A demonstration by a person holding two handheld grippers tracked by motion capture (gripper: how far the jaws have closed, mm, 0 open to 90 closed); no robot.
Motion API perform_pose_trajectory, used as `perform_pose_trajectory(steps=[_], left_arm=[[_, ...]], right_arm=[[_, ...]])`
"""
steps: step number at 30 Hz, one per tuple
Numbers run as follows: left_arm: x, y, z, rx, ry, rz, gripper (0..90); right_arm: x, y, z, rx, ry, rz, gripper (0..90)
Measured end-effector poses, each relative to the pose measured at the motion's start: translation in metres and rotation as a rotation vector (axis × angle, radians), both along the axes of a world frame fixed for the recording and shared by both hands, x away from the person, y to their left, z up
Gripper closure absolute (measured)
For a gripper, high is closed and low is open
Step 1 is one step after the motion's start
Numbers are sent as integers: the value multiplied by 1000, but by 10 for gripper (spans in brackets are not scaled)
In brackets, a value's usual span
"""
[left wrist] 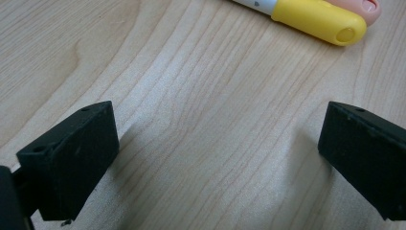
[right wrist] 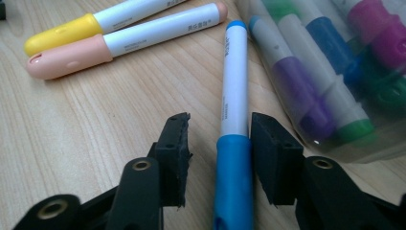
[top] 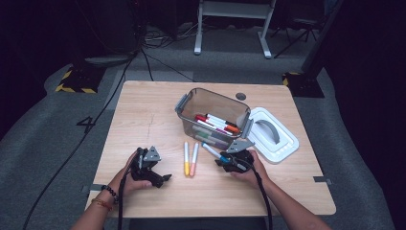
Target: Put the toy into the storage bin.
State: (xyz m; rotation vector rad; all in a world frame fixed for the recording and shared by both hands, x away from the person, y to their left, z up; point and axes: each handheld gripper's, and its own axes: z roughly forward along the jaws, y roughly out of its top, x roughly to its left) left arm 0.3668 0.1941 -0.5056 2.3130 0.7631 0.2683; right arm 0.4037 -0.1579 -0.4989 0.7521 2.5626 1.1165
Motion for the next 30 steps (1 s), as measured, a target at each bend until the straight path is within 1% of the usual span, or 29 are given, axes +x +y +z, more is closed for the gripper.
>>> perform_pose_trajectory(steps=[1,2,3,4,5,9,13,14,21,23,25,26,28,30], left_arm=[[0,0,0,0,0,0,6],[0,0,0,0,0,0,6],[0,0,0,0,0,0,6],[0,0,0,0,0,0,6],[0,0,0,0,0,0,6],[0,0,0,0,0,0,6],[0,0,0,0,0,0,6],[0,0,0,0,0,0,6],[0,0,0,0,0,0,6],[0,0,0,0,0,0,6],[0,0,0,0,0,0,6],[0,0,0,-1,0,0,6],[0,0,0,0,0,0,6],[0,0,0,-1,0,0,6]], right_arm=[[1,0,0,-2,4,3,620],[1,0,0,-2,4,3,620],[2,-1,1,-4,6,-2,658],[3,-3,2,-11,15,-3,719],[4,-3,2,-12,15,-6,735],[6,-10,3,-21,19,-9,744],[6,-15,5,-44,20,29,746],[5,-16,6,-43,22,40,746],[-8,-22,25,-25,-7,123,747],[-11,-22,29,-25,-12,142,747],[-15,-20,33,-31,-29,163,747],[-17,-20,36,-24,-31,178,747],[-19,-19,39,-29,-43,189,747],[-20,-19,43,-14,-46,198,747]])
